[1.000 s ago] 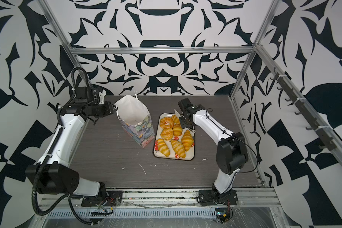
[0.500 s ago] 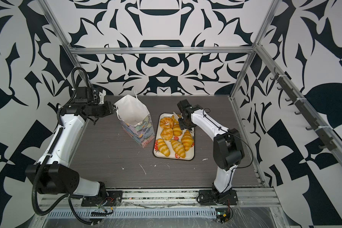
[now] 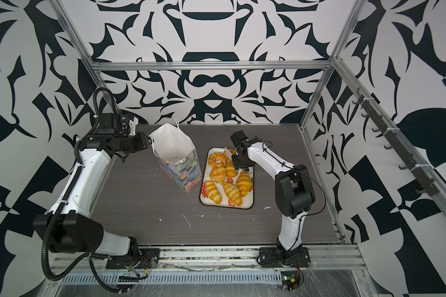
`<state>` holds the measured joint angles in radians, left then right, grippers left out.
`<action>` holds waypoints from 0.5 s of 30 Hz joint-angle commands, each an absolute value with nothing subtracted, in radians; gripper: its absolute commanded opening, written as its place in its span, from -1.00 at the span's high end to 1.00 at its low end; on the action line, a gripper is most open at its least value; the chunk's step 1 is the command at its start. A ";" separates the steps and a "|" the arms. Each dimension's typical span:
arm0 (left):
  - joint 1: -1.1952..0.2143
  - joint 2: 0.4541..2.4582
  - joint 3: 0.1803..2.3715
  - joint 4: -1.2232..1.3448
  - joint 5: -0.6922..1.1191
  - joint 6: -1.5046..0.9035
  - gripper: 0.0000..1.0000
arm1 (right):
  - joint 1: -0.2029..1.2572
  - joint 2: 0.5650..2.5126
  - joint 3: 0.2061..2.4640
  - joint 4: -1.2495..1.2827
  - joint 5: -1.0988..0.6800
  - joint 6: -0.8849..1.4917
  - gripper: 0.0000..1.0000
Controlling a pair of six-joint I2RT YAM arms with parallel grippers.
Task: Pack bread into a paper bag
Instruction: Pick up the bread from the tray.
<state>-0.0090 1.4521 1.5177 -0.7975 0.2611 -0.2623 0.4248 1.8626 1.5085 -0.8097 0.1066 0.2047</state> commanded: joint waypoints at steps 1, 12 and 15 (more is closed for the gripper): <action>-0.011 1.427 1.504 -0.825 0.259 -0.256 0.21 | 0.420 1.856 1.563 -0.796 0.097 0.205 -0.09; -0.012 1.422 1.501 -0.825 0.256 -0.257 0.21 | 0.419 1.879 1.585 -0.792 0.069 0.203 -0.09; -0.012 1.421 1.500 -0.825 0.258 -0.256 0.21 | 0.419 1.885 1.588 -0.796 0.076 0.202 -0.09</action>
